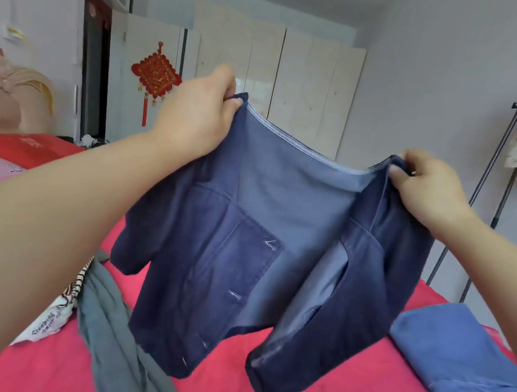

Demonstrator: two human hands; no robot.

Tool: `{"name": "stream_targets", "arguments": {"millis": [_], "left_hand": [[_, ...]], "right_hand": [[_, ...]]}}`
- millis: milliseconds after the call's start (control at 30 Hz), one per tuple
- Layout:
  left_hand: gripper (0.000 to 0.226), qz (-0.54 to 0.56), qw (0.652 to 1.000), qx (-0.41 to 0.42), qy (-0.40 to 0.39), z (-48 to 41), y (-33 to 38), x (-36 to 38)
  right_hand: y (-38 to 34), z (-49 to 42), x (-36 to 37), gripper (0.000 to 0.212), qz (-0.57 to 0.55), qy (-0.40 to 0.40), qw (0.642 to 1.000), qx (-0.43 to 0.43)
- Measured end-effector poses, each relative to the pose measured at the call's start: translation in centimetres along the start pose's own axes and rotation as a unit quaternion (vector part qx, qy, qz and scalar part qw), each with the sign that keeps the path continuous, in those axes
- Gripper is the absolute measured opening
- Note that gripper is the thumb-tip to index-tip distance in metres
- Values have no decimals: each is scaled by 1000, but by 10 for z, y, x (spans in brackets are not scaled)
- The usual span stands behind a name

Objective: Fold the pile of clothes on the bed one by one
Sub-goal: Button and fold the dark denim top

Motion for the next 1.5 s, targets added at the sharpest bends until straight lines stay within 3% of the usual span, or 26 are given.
{"name": "stream_targets", "arguments": {"millis": [167,267,533,667,867,1100,1267,1400,1500], "left_hand": [[14,9,1000,-2,-7,0,-8,7],[13,16,998,-16,-65,11,-21,32],[15,-32,968,-76,-236,91,-76,155],[16,-50,957,-84,-274,123,-105,215],[16,-97,940,-148,-293,144,-156,293],[21,-139,944,-194,-230,163,-197,354],[43,-39,903,-183,-387,231,-202,378],[56,-67,837,-145,-524,266,-192,369],[57,-55,829,-154,-535,276,-175,348]], "right_hand": [[-6,-2,5,13,43,-49,995,-79],[0,0,26,14,68,-90,989,-99],[74,23,156,16,149,-240,957,-61],[114,36,221,16,155,-288,945,-31],[160,30,306,19,164,-279,946,29],[185,18,365,25,274,-157,948,47],[213,62,406,33,165,-286,934,136],[213,115,416,52,96,-404,904,103],[196,146,400,53,110,-396,910,52]]}}
Point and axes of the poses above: each hand's wrist, its own z-axis away from the middle knuckle, its own x-axis out of the palm, y = z × x, the point moved 1 cm from there along -z, towards the middle knuckle, and after that the axes turned 2 degrees about -z, right-handed, at the moved point
